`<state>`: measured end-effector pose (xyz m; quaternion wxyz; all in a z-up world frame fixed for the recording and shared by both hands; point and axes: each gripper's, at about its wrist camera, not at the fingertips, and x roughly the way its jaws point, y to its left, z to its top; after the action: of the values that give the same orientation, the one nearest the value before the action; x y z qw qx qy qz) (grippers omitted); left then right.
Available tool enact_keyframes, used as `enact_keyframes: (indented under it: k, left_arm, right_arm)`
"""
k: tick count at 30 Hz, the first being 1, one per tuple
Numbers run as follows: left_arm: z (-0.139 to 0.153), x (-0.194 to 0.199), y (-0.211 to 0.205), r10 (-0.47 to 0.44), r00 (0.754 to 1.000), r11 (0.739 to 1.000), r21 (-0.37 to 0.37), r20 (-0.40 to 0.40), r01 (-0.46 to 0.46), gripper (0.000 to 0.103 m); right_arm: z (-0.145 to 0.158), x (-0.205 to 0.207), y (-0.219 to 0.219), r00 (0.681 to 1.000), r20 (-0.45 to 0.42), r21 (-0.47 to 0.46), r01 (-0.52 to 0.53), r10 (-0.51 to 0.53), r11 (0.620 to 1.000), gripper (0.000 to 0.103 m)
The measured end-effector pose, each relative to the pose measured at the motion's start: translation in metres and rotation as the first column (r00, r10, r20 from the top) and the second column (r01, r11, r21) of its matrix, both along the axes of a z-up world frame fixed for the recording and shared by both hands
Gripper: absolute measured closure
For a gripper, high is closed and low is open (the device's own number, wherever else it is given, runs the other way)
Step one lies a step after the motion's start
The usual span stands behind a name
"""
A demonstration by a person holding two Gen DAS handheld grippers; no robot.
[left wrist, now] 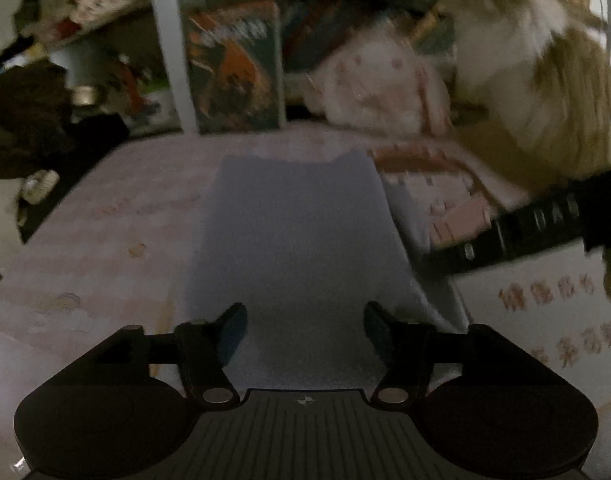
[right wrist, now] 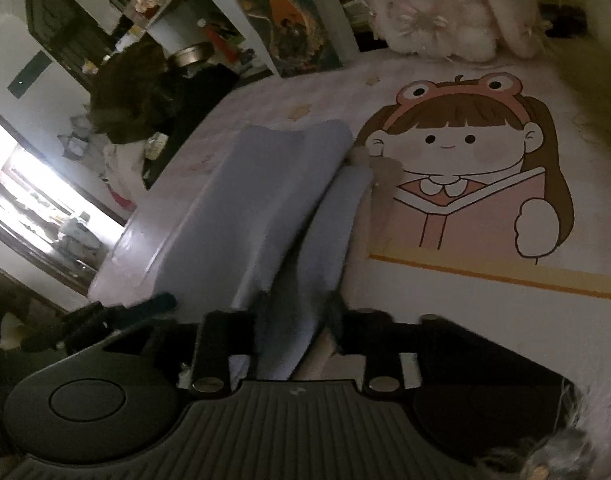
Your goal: Fold clothes
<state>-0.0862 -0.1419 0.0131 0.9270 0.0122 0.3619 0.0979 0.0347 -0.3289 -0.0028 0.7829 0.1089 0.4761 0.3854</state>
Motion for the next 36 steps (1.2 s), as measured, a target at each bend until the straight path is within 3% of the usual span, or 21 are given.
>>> enact_keyframes:
  k: [7,12,18,22,24,27,30,34,36]
  left_arm:
    - [0.020,-0.011,0.023,0.083,0.995,0.996,-0.044,0.053,-0.081,0.019]
    - [0.021,-0.010,0.036,0.094,0.995,0.995,-0.047,0.046,-0.092,0.010]
    - [0.014,-0.002,0.050,0.038,0.999,0.998,-0.057,0.026,-0.036,0.007]
    - [0.003,0.014,0.070,0.011,1.000,0.994,-0.104,-0.024,-0.013,0.007]
    - [-0.001,0.021,0.085,-0.001,0.999,0.986,-0.165,-0.041,-0.006,0.007]
    - [-0.009,0.032,0.110,-0.014,0.998,0.959,-0.285,-0.066,-0.006,0.007]
    - [-0.024,0.045,0.136,-0.028,0.992,0.908,-0.419,-0.121,-0.025,0.008]
    - [-0.038,0.055,0.157,-0.057,0.989,0.835,-0.549,-0.136,-0.028,0.010]
    - [-0.045,0.061,0.166,-0.068,0.987,0.796,-0.604,-0.145,-0.034,0.018]
  right_arm:
    - [0.006,-0.013,0.004,0.999,0.031,-0.032,-0.013,0.014,0.999,0.036]
    - [0.007,-0.019,0.010,0.999,0.041,-0.057,-0.008,0.010,0.998,0.032]
    - [0.005,-0.021,0.018,0.999,0.036,-0.069,0.027,-0.024,0.997,0.027]
    - [0.000,-0.019,0.025,0.997,0.008,-0.072,0.075,-0.075,0.995,0.025]
    - [-0.004,-0.019,0.028,0.993,-0.028,-0.075,0.116,-0.118,0.990,0.025]
    - [-0.010,-0.018,0.032,0.981,-0.076,-0.076,0.171,-0.176,0.982,0.025]
    - [-0.015,-0.019,0.037,0.966,-0.112,-0.087,0.225,-0.234,0.970,0.025]
    - [-0.017,-0.020,0.043,0.946,-0.118,-0.094,0.293,-0.303,0.951,0.028]
    - [-0.017,-0.021,0.047,0.937,-0.109,-0.105,0.321,-0.332,0.941,0.030]
